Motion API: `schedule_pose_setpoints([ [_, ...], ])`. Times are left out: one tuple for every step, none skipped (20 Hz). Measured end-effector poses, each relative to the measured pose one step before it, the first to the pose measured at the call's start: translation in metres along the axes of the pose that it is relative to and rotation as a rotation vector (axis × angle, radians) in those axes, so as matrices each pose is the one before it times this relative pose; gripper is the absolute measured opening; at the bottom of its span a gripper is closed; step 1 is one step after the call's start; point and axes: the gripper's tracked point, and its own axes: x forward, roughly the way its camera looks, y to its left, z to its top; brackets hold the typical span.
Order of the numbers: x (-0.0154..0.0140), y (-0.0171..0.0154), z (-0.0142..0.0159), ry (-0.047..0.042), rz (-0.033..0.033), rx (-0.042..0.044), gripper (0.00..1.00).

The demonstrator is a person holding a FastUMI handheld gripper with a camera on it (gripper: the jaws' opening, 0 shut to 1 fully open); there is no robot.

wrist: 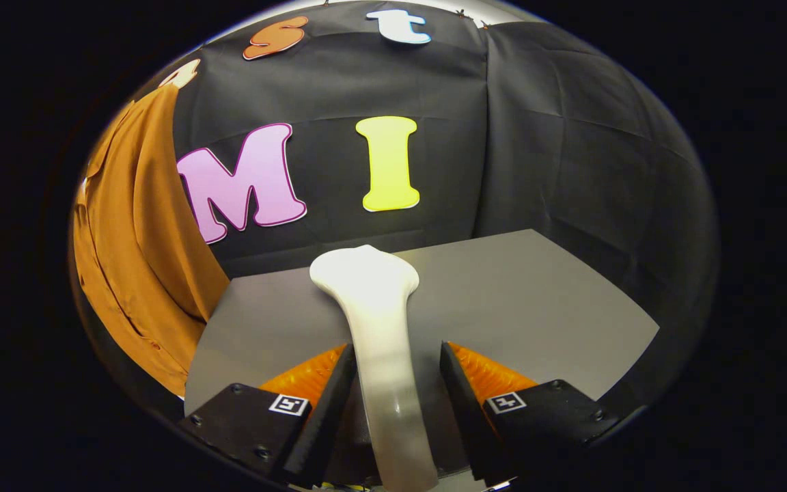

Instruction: Iron the clothes twice with a garment steamer, once on the left side and once on the right side.

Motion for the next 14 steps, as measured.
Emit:
schedule_pose_setpoints([
  [0.00316,-0.00112,-0.00264,0.01335,-0.00500,-0.01487,0.80],
  [0.00550,0.00159,-0.00788,0.02452,0.00912,-0.00905,0.81],
  [-0.00177,0.00258,-0.00256,0.02202,0.00461,-0.01039,0.72],
  [0.00445,-0.00095,0.00210,-0.01085,-0.00591,-0.02057,0.64],
  [-0.00166,-0.00163,-0.00056,0.00504,-0.00712,-0.01795,0.55],
  [-0.00166,-0.00094,0.00173,-0.00891,-0.00143,-0.00768,0.46],
  [-0.00273,0.00082,0.00041,-0.00637,0.00557,-0.00063,0.42],
  [0.00127,0.00099,0.00113,-0.00584,0.00975,0.00894,0.42],
  [-0.00062,0.00194,-0.00063,-0.00532,0.01528,0.01093,0.42],
  [-0.00151,0.00073,0.00089,-0.00404,0.00795,0.00882,0.42],
  [-0.00152,-0.00072,0.00166,-0.00852,0.00556,0.01171,0.42],
  [-0.00408,-0.00128,0.00340,-0.01438,-0.00263,0.00712,0.42],
  [-0.00502,-0.00134,0.00444,-0.01769,-0.00572,0.00552,0.42],
  [-0.00598,-0.00003,0.00471,-0.01693,-0.00249,0.00327,0.42],
])
